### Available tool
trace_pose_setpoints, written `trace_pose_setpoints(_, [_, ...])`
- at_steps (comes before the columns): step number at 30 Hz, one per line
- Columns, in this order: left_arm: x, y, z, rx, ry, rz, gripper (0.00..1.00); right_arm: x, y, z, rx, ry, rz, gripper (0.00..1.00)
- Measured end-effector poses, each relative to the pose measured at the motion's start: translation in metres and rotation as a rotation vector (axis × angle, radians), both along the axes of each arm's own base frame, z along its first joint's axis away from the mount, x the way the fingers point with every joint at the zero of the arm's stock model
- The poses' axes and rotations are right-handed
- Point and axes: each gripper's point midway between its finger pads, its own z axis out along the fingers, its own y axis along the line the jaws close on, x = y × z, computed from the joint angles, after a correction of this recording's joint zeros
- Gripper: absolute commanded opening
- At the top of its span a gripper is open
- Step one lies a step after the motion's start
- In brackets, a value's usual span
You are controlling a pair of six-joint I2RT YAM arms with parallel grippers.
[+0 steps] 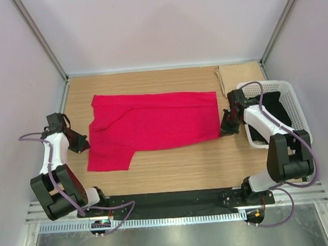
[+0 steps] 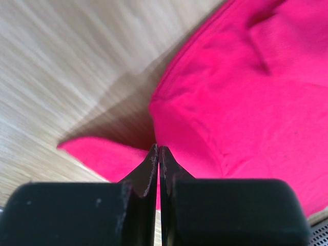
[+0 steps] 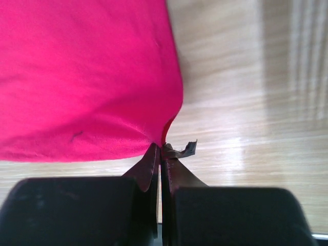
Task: Fold and stack the t-shirts
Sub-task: Fold the tshirt
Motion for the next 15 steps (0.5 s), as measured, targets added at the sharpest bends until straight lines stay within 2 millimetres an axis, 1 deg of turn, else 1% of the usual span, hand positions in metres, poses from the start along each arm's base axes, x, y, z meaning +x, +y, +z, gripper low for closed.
trace_pose_setpoints(5, [0.031, 0.001, 0.031, 0.025, -0.063, -0.039, 0.00, 0.026, 0.000, 0.018, -0.013, -0.046, 0.002, 0.01])
trace_pose_setpoints(7, [0.048, 0.001, 0.045, 0.037, -0.098, -0.061, 0.00, 0.035, 0.000, 0.022, -0.016, -0.050, 0.002, 0.01])
trace_pose_setpoints(11, [0.082, -0.001, 0.071, 0.054, -0.153, -0.102, 0.00, 0.048, 0.000, 0.024, -0.025, -0.047, 0.003, 0.01])
trace_pose_setpoints(12, [0.085, -0.003, 0.072, 0.055, -0.158, -0.109, 0.00, 0.052, 0.000, 0.024, -0.028, -0.047, 0.003, 0.01])
trace_pose_setpoints(15, [0.107, -0.007, 0.082, 0.061, -0.179, -0.138, 0.00, 0.066, -0.001, 0.023, -0.036, -0.047, 0.002, 0.01])
